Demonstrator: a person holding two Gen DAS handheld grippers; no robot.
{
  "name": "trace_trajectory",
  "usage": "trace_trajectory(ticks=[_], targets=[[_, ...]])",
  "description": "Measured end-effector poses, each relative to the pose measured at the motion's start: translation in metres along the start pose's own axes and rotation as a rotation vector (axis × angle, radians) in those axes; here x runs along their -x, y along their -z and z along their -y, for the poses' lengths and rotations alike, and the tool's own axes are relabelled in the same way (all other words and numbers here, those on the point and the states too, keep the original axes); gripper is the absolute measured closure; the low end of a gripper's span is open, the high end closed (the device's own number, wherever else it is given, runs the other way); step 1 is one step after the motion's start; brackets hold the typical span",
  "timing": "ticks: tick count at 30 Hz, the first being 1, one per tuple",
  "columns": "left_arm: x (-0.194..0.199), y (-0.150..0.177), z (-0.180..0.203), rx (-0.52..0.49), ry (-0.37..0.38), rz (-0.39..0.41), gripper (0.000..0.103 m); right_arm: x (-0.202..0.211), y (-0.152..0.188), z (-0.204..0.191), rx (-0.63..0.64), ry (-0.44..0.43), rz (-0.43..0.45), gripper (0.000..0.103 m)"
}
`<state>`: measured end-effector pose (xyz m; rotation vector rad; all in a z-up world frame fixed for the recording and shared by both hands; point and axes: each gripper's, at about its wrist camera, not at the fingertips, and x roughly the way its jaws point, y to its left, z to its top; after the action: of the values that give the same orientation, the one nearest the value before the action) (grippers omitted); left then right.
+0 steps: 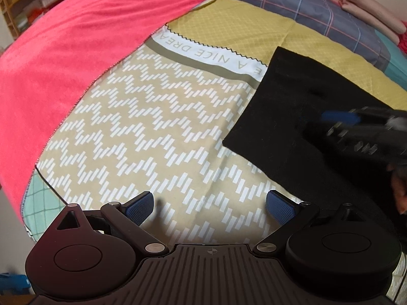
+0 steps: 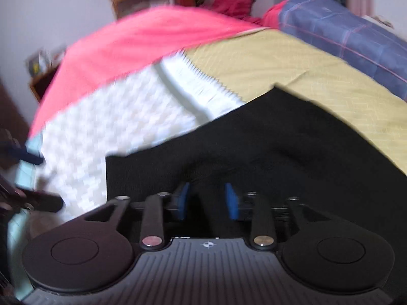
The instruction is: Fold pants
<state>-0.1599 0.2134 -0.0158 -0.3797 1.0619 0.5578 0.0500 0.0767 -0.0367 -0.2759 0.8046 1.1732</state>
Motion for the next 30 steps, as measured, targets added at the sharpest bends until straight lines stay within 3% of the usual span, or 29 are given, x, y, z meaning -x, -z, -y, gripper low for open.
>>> trace_trajectory(ticks=[2,3,5,7,10,12,15,17,19,24,27,30], targets=[[-0.003,0.003,0.0,0.014,0.002,-0.006,0.0,-0.001,-0.006,0.007,-0.06,-0.007,0.036,0.056],[-0.005,0.004,0.001,0.021,0.002,-0.013,0.0,-0.011,-0.008,0.006,-0.075,-0.039,0.018,0.056],[-0.006,0.006,0.002,0.029,-0.002,-0.021,0.0,-0.05,-0.011,-0.011,-0.04,-0.063,-0.074,0.066],[-0.006,0.006,0.005,0.017,-0.008,-0.024,0.0,-0.068,-0.01,-0.03,0.035,-0.038,-0.004,0.061],[-0.002,0.003,0.009,-0.006,-0.016,-0.01,0.0,-0.07,-0.018,-0.041,0.07,-0.048,-0.037,0.048],[0.0,0.002,0.009,-0.008,-0.009,-0.003,0.0,-0.05,-0.017,-0.03,0.025,-0.092,-0.014,0.051],[-0.001,0.003,0.006,0.008,0.007,0.002,0.0,-0.028,-0.015,-0.001,-0.021,0.023,0.058,0.047],[-0.005,0.005,0.005,0.022,0.007,-0.005,0.0,-0.043,-0.016,0.019,-0.047,0.107,0.024,0.057],[-0.008,0.008,0.005,0.029,0.001,-0.015,0.0,-0.071,-0.016,0.027,-0.053,0.122,-0.015,0.067],[-0.006,0.009,0.011,0.007,-0.011,-0.025,0.0,-0.089,-0.028,0.008,-0.014,0.153,0.042,0.053],[-0.002,0.004,0.017,-0.015,0.003,-0.013,0.0,-0.072,-0.023,0.018,-0.041,0.093,0.017,0.052],[-0.001,-0.001,0.024,-0.032,0.015,0.003,0.0,-0.036,-0.016,0.036,-0.099,0.156,0.092,0.043]])
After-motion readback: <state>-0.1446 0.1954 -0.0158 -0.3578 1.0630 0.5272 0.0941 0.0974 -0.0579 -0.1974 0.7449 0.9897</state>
